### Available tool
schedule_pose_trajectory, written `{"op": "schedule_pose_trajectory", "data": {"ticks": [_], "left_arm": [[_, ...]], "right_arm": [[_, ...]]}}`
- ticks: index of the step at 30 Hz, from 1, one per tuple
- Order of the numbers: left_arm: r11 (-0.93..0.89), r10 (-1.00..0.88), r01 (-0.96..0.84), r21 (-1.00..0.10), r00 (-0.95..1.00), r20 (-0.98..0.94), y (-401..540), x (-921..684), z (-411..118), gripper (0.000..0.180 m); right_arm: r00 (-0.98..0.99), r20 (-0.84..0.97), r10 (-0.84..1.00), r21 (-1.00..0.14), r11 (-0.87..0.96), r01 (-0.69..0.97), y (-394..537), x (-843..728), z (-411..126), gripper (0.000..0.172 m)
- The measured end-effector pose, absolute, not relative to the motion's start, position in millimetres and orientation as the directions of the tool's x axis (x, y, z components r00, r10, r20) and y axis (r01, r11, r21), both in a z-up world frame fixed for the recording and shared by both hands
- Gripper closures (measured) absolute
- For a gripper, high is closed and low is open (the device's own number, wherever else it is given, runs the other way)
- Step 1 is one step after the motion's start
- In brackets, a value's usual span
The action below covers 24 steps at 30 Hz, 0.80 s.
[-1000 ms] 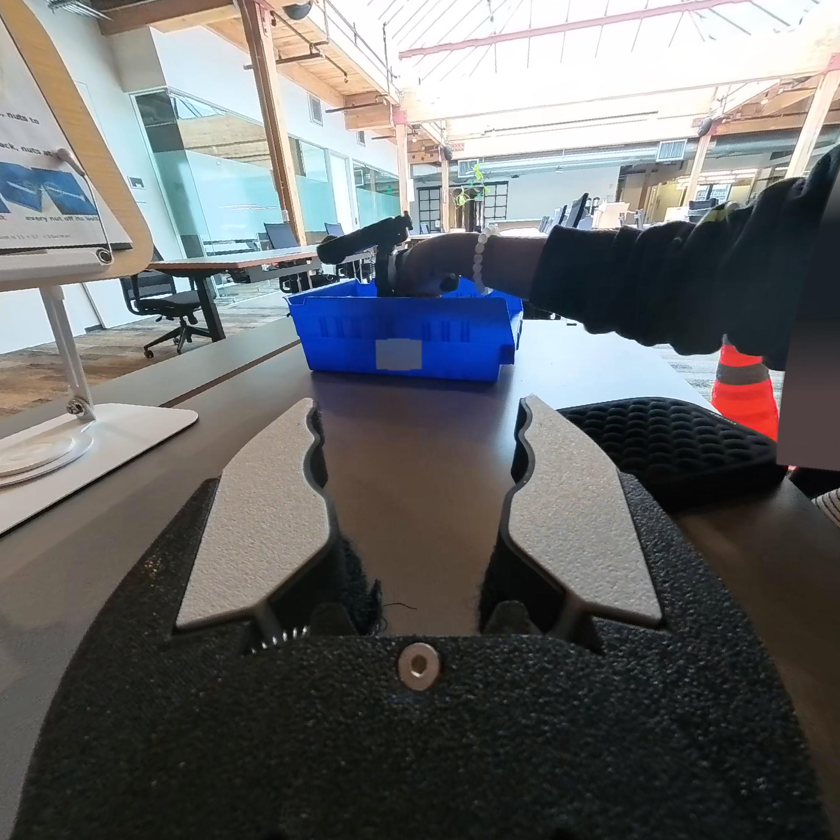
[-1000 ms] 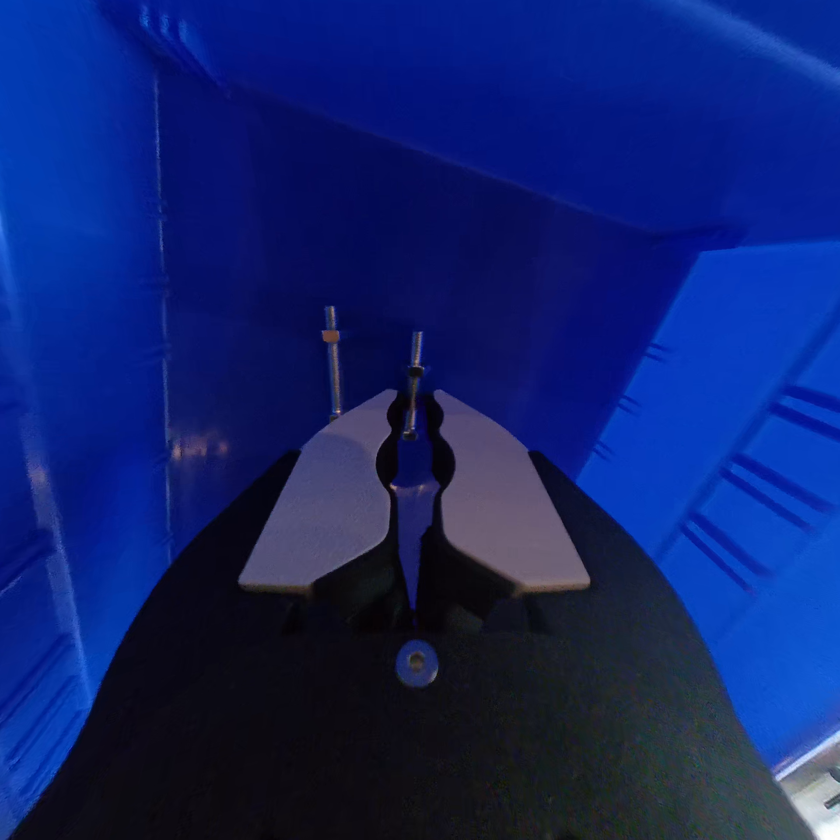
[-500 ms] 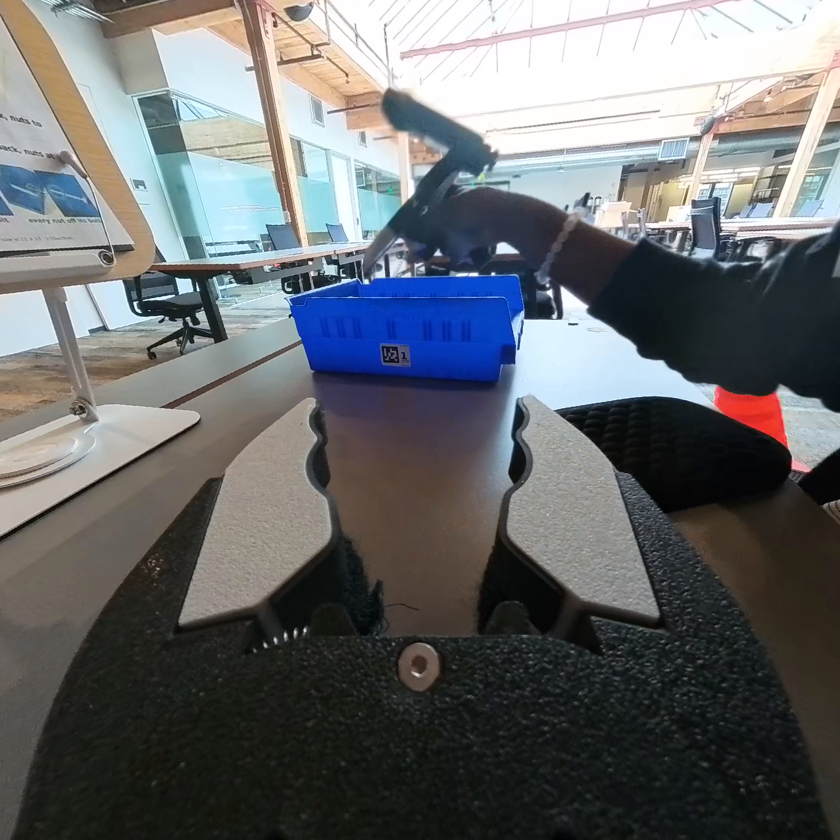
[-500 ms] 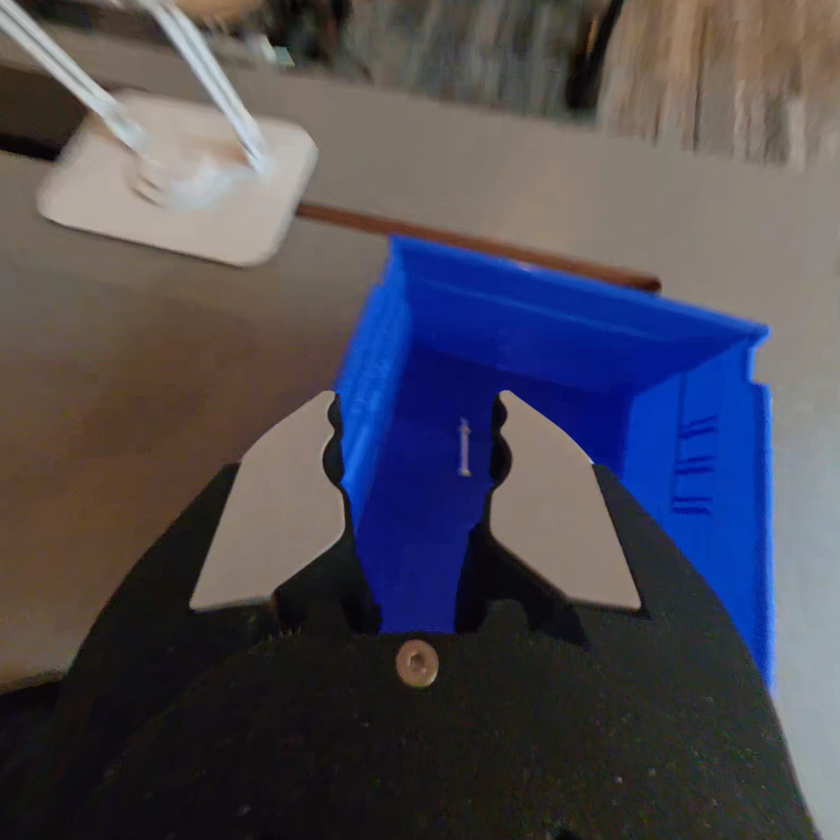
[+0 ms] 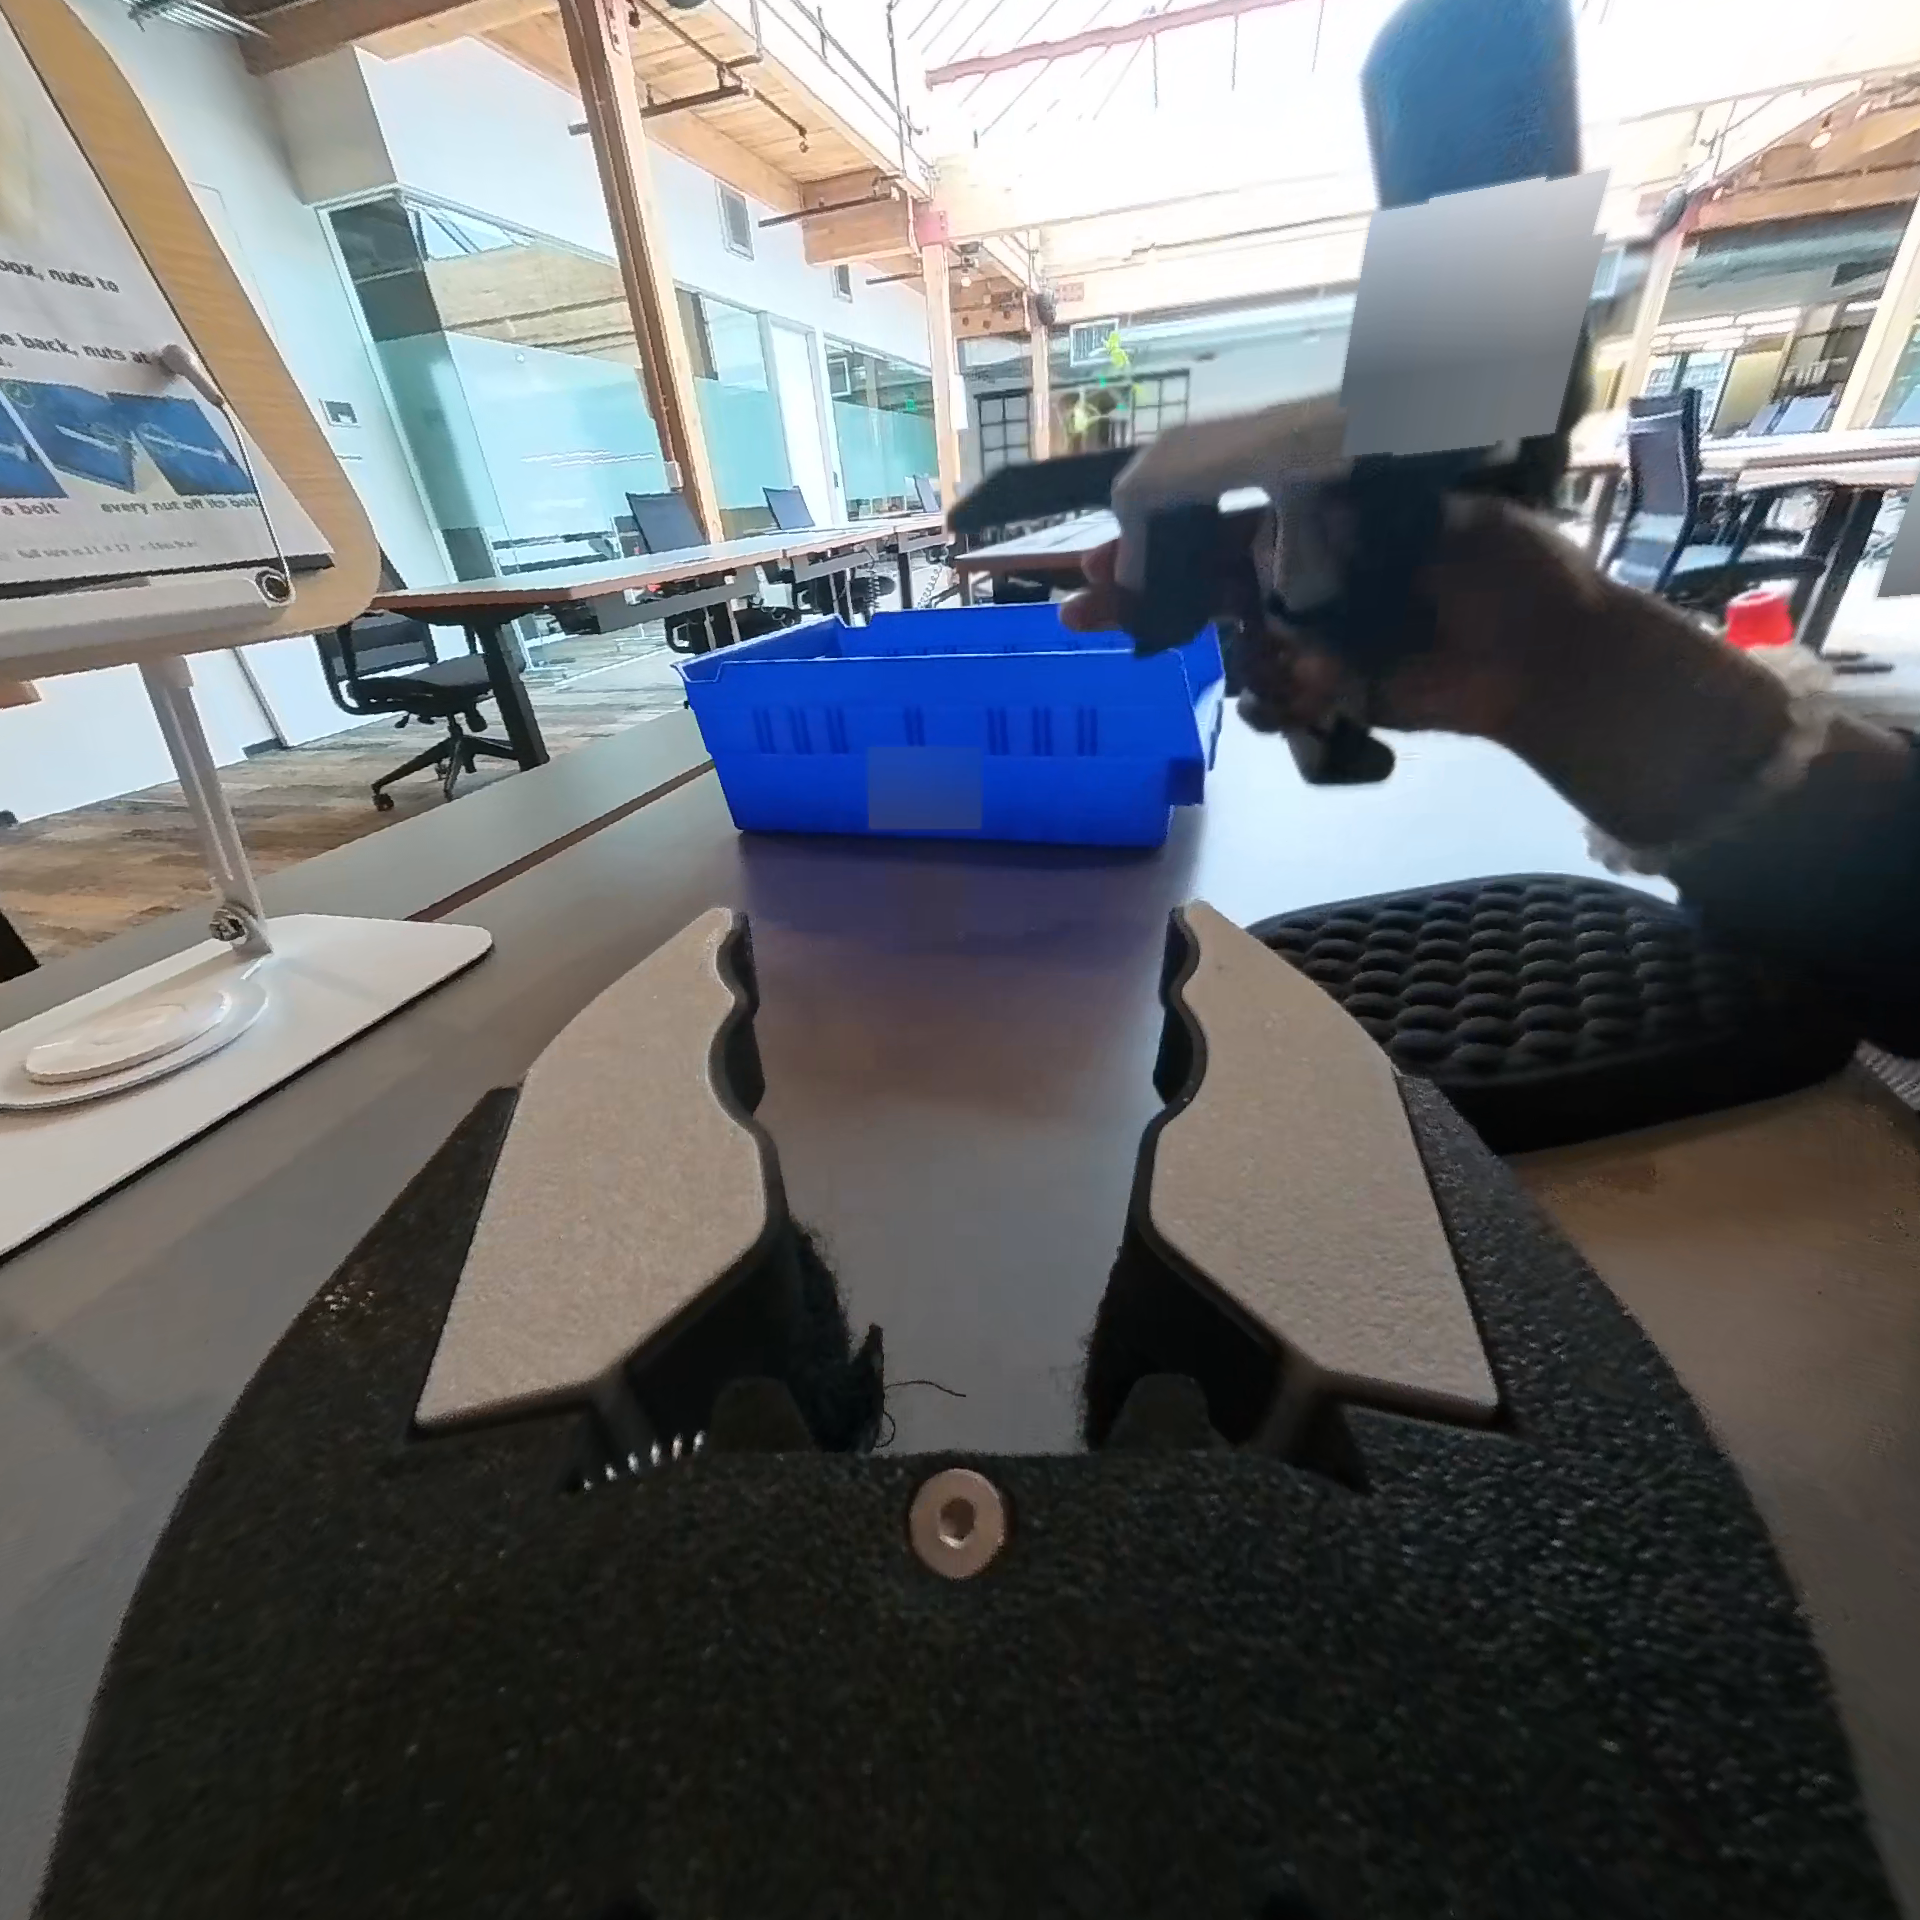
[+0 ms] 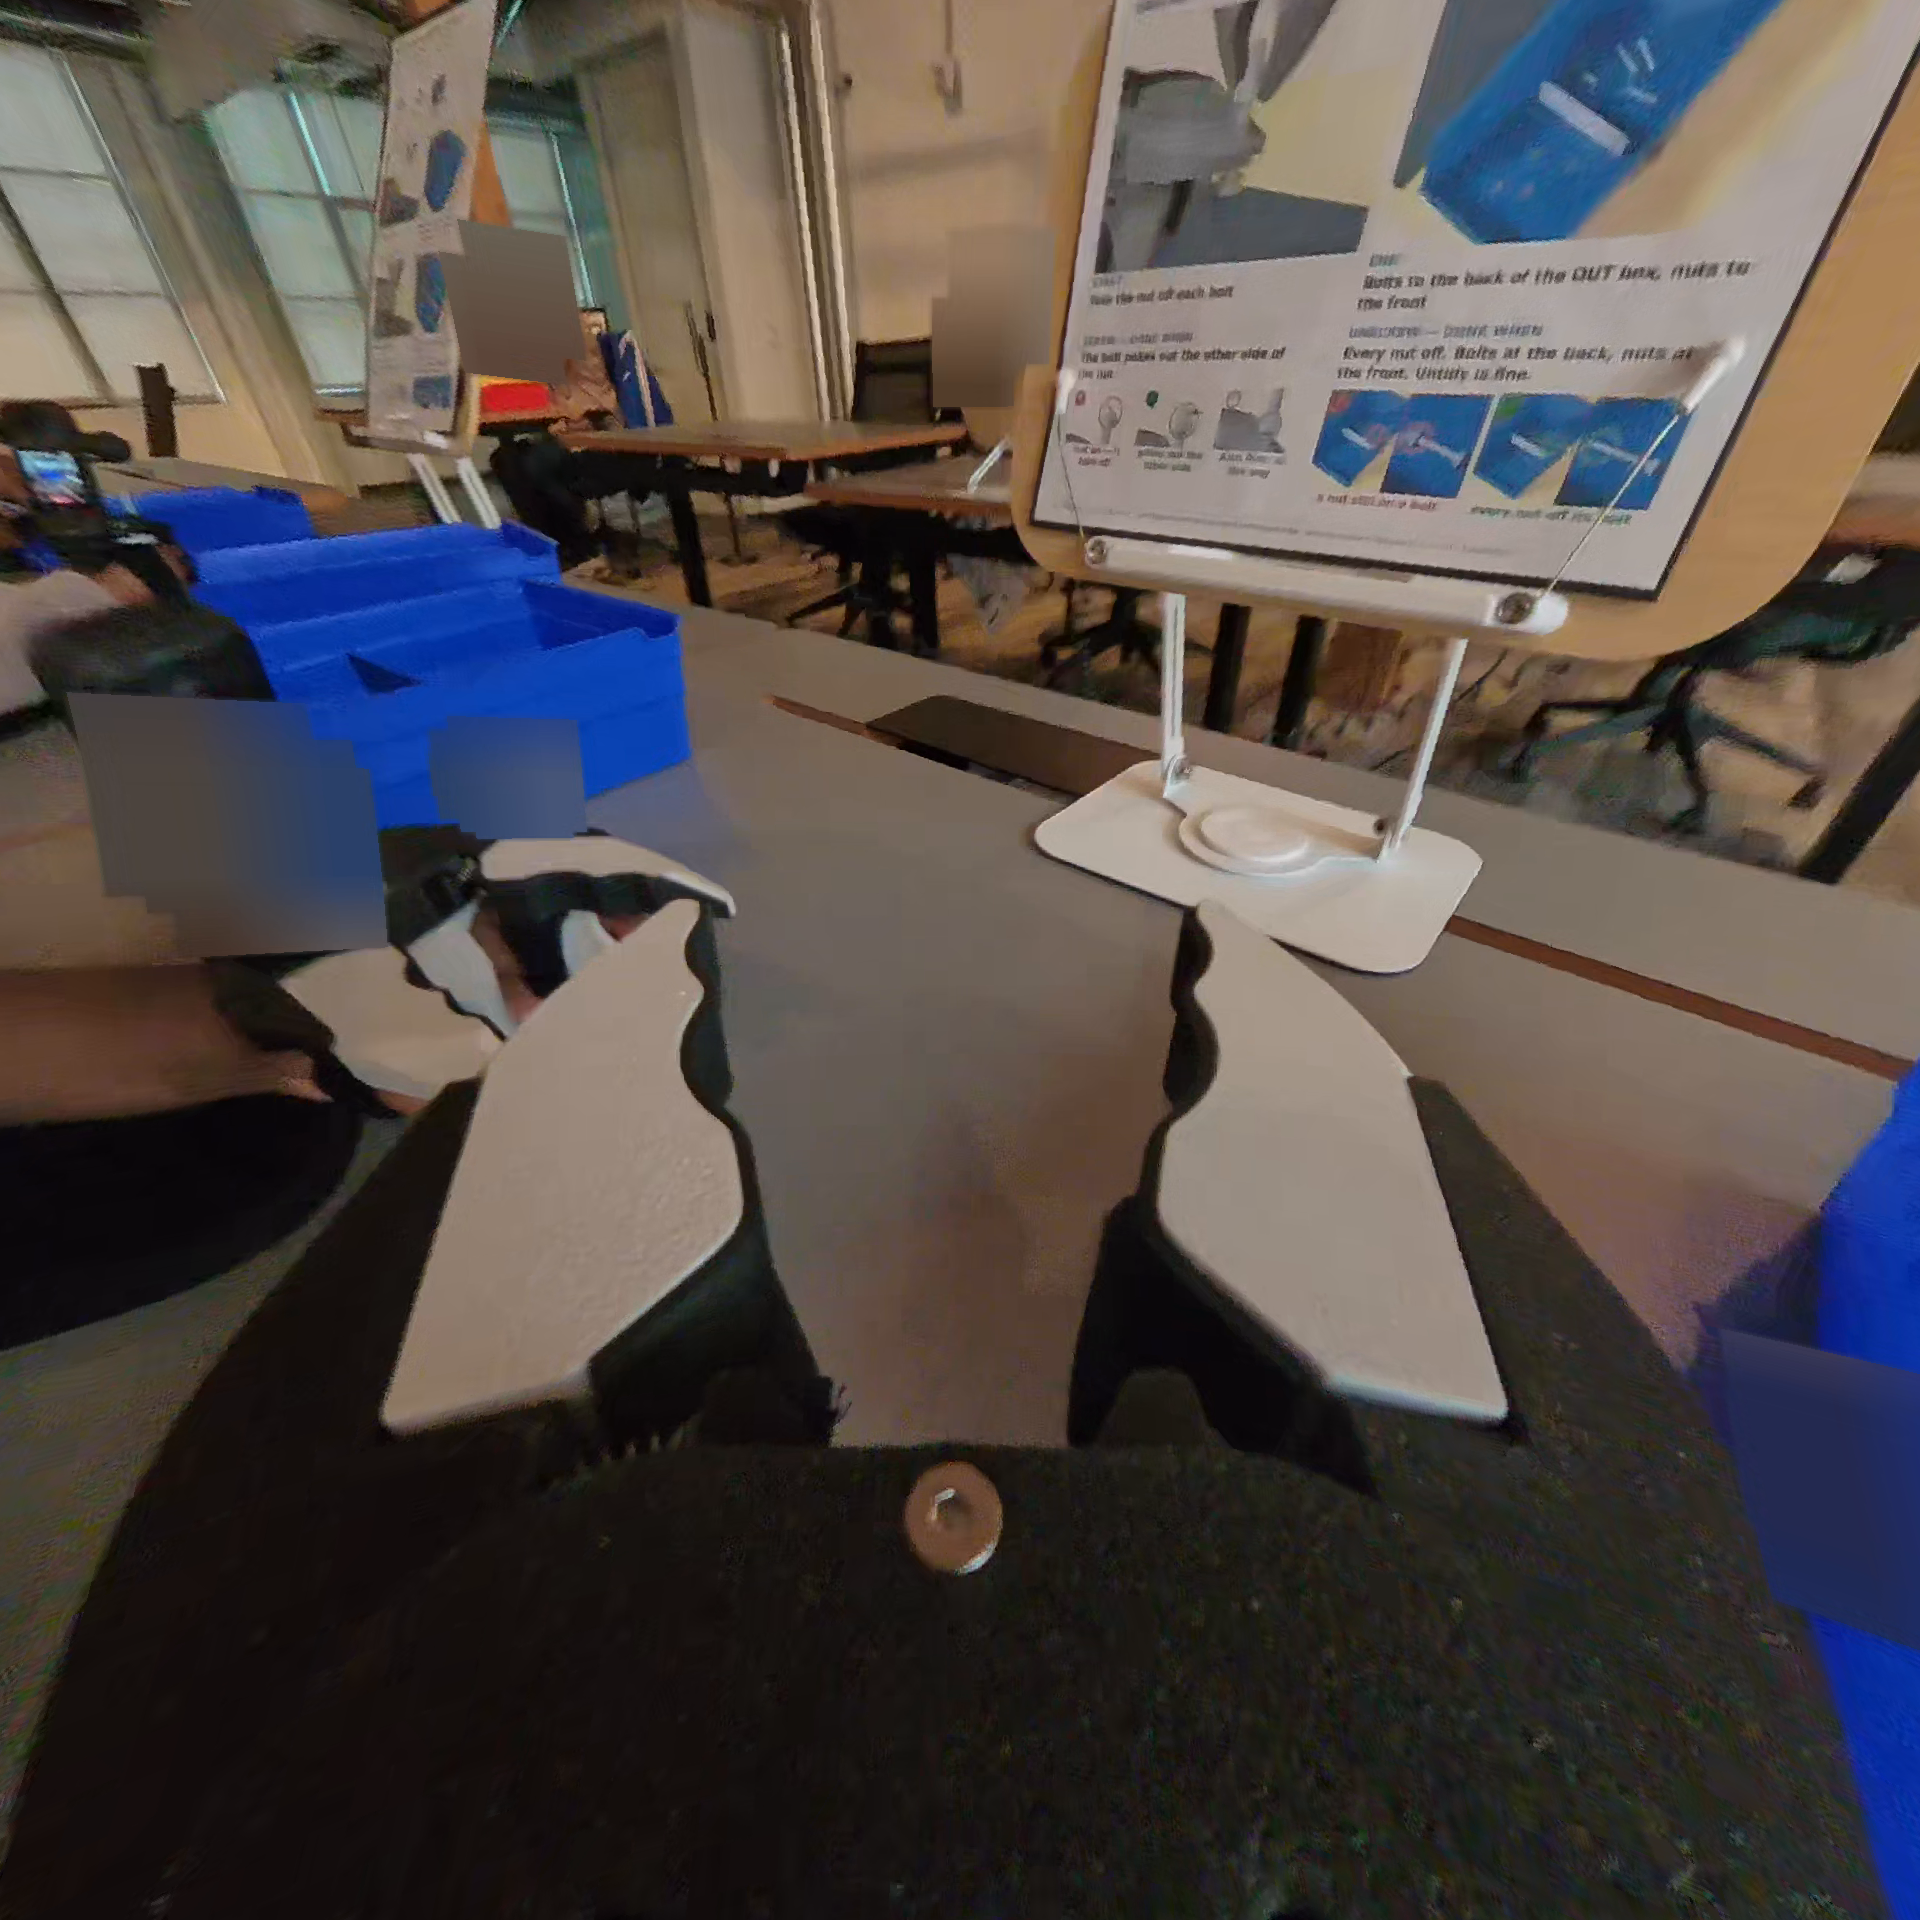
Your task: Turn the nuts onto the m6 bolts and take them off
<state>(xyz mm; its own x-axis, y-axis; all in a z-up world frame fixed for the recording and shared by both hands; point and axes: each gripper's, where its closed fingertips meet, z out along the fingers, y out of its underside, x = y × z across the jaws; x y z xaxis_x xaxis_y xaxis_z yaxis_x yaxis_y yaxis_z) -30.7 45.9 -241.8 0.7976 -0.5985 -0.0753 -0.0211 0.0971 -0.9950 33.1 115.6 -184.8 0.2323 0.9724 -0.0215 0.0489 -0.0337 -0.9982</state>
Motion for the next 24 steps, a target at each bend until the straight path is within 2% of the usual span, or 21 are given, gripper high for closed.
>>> {"op": "schedule_pose_trajectory", "data": {"ticks": [2,6,11,17,21,24], "left_arm": [[0.092,-0.597,-0.034,-0.995,0.798,-0.083,46,-33,-242,0.106],[0.072,-0.604,-0.009,-0.997,0.795,-0.051,44,-41,-236,0.105],[0.073,-0.543,-0.034,-0.997,0.837,-0.069,41,-74,-201,0.105],[0.02,-0.298,-0.171,-0.985,0.939,-0.169,24,-185,-135,0.104],[-0.105,-0.119,-0.186,-0.977,0.978,-0.174,0,-279,-105,0.113],[-0.319,-0.052,-0.159,-0.934,0.987,-0.15,-19,-340,-123,0.115]], "right_arm": [[0.264,0.053,0.963,-0.999,0.048,0.024,110,27,-201,0.095],[0.309,0.259,0.915,-0.961,0.211,0.181,118,30,-229,0.096],[0.246,0.211,0.946,-0.971,0.173,0.166,106,21,-237,0.099],[0.253,0.358,0.899,-0.92,0.293,0.261,105,22,-243,0.099],[0.226,0.367,0.902,-0.916,0.308,0.258,98,19,-244,0.1],[0.221,0.356,0.908,-0.919,0.298,0.258,97,18,-245,0.1]]}}
